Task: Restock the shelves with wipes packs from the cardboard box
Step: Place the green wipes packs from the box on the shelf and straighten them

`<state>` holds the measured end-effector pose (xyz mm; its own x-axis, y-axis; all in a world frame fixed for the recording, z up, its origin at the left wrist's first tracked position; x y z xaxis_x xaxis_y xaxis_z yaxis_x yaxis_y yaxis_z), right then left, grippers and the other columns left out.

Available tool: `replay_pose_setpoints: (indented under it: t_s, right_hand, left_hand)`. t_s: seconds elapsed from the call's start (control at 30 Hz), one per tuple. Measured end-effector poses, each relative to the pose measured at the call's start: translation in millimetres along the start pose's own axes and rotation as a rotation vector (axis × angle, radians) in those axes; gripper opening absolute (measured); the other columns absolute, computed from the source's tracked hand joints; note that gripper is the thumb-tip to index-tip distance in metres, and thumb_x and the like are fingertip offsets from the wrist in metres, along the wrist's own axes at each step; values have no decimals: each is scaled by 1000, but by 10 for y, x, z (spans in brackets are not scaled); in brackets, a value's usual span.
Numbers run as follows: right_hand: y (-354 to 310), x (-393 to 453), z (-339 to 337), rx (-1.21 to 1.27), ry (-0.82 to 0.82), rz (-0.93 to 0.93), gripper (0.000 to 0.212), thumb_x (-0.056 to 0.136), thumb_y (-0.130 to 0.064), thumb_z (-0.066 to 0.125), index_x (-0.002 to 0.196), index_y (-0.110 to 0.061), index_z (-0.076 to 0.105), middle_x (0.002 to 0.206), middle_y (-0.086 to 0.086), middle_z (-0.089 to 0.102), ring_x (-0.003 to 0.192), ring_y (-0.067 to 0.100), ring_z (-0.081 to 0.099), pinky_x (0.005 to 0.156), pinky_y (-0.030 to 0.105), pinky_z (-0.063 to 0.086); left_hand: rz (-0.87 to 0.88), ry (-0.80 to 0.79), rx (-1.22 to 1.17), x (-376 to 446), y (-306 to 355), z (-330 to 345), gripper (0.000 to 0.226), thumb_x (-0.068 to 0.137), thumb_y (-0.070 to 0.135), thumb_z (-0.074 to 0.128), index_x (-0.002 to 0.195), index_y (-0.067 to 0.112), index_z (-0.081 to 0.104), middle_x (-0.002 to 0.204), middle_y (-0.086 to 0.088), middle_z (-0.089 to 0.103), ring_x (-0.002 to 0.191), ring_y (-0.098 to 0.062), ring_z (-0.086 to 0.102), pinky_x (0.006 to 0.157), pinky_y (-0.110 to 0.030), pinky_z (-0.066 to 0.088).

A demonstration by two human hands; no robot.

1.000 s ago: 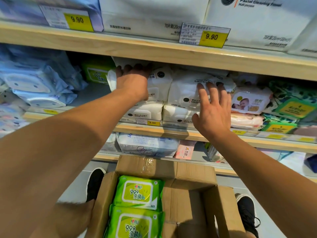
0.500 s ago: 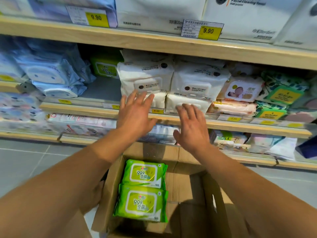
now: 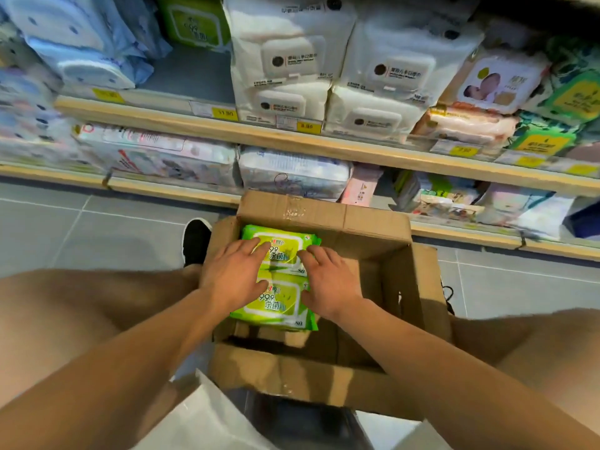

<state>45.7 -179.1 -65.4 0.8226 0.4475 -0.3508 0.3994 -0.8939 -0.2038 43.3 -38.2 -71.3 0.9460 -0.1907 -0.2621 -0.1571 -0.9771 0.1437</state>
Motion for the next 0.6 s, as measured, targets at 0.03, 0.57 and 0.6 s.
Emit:
replay_pose_setpoints:
  t_s: [0.03, 0.57, 0.6]
  right_hand:
    - [-18, -5, 103, 6, -32, -1, 79, 86, -35, 64, 151, -22, 22, 156, 3, 23, 144, 28, 18, 118, 39, 20]
    - [-71, 205, 802, 12, -225, 17, 71, 82, -33, 67, 143, -21, 33, 140, 3, 38, 127, 29, 35, 105, 41, 35]
    - [-95, 228, 803, -3, -216, 9, 71, 82, -35, 68, 142, -21, 33, 138, 3, 38, 126, 28, 36, 105, 40, 35]
  left_hand:
    - [6, -39, 17, -22, -22, 99, 83, 81, 51, 61, 150, 26, 21, 155, 0, 27, 139, -23, 28, 112, -39, 29]
    - [-39, -353, 154, 85, -310, 846, 90, 62, 51, 78, 132, 20, 31, 132, -4, 39, 124, -27, 41, 110, -61, 12]
    - [-19, -343, 171, 86, -271, 842, 87, 64, 49, 78, 132, 19, 32, 131, -4, 41, 124, -27, 42, 111, -61, 11]
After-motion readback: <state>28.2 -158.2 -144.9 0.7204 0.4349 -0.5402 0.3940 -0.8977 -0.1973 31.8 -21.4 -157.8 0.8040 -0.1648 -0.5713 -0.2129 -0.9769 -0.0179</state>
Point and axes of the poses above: each hand's wrist, its own x-axis towards the middle knuckle, its own z-axis out of the palm, y = z × x, the point moved 10 cm from there along x, towards the middle knuckle
